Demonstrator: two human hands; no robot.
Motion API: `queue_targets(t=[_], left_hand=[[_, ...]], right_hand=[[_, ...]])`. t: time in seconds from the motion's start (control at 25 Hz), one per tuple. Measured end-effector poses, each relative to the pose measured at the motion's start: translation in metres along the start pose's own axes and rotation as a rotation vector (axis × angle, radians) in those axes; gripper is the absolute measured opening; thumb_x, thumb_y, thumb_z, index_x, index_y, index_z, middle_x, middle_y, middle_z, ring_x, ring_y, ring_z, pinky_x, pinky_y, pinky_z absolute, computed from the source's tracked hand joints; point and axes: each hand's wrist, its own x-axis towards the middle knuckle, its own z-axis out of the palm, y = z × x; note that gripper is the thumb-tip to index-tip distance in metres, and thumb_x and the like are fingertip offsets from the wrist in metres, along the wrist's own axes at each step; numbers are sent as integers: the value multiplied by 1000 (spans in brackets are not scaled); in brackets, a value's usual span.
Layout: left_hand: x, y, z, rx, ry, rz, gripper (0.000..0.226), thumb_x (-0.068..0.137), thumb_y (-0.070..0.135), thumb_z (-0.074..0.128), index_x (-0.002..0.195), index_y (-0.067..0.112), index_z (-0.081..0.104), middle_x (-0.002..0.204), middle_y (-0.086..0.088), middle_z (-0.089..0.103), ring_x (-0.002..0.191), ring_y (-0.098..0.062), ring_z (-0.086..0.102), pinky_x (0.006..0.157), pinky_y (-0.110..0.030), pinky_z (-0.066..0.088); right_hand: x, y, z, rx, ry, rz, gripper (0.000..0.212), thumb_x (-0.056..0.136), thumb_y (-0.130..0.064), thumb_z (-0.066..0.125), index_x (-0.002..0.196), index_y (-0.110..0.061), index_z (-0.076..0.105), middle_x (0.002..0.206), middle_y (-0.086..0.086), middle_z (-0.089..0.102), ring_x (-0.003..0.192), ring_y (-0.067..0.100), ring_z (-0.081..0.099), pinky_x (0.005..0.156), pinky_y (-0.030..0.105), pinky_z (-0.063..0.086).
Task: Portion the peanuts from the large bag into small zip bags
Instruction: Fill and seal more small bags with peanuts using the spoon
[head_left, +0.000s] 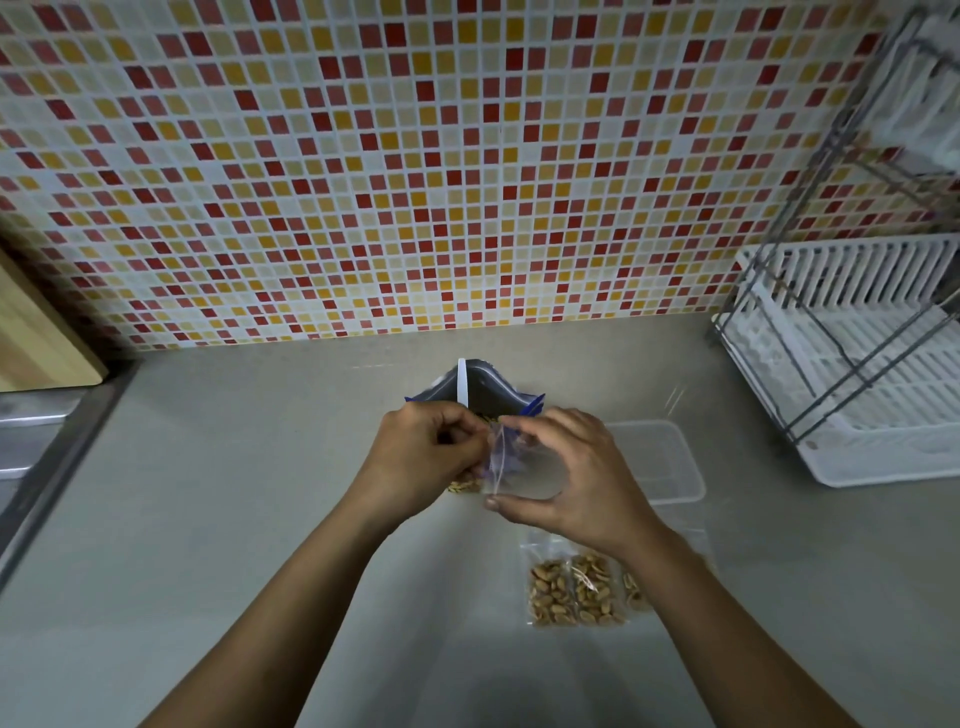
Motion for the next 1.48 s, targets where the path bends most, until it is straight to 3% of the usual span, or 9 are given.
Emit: queue_targets(t=[0.32,0.48,0.6,0.76,0.96,1.08,1.2,1.36,1.48], left_hand=[[20,5,-8,-14,-70,37,4,83,21,68,83,22,72,73,1,72,61,-6,67,57,-12,52],[59,-6,-20,331,197,130,29,86,37,61,110,21,65,98,6,63,73,-3,56,62,-12,42],[90,-20,-15,489,129,74,41,85,39,62,120,19,62,114,-2,63,88,-9,50,73,-22,41],[94,-21,-6,487,123,216,19,87,22,63,103,15,71,103,-2,70,85,-8,52,75,-22,42],[86,-13,3,760,-108,307,19,87,30,61,99,17,63,91,-5,69,87,-22,59,72,-31,44],[82,-11,0,770,-111,273,23,91,32,53,101,16,66,91,-7,69,88,-24,59,73,-34,47],[78,-11,-9,726,129,207,24,93,35,50,103,22,66,97,-3,68,106,-25,50,84,-40,42],[67,-13,1,862,77,-13,24,93,37,49,107,27,65,112,-2,61,127,-22,37,96,-53,32],[71,-21,9,634,155,-170,19,92,28,49,96,21,67,98,-1,63,102,-21,53,96,-54,39]], right_hand=[[11,9,1,252,93,33,49,61,-49,79,102,-32,59,98,-16,62,93,8,59,81,28,49],[6,11,9,602,193,162,50,61,-37,80,106,-34,58,103,-16,67,98,4,62,85,13,46],[4,9,20,725,222,217,53,62,-35,78,110,-35,56,106,-17,66,103,5,61,87,14,46],[2,10,29,758,246,244,52,60,-36,79,107,-45,58,107,-16,66,102,6,61,86,15,46],[5,17,32,774,265,274,52,59,-37,79,107,-37,58,106,-9,67,102,9,61,86,16,46],[6,18,33,758,231,284,55,59,-40,78,109,-33,56,108,-9,66,103,7,61,86,14,46],[5,24,34,755,210,290,51,61,-38,77,108,-31,57,108,-17,66,103,3,61,86,11,45],[3,30,36,788,173,299,50,64,-36,77,110,-28,58,115,-13,66,109,7,60,90,15,45],[4,31,36,773,149,317,53,63,-39,77,111,-24,59,115,-10,66,111,6,59,91,12,42]])
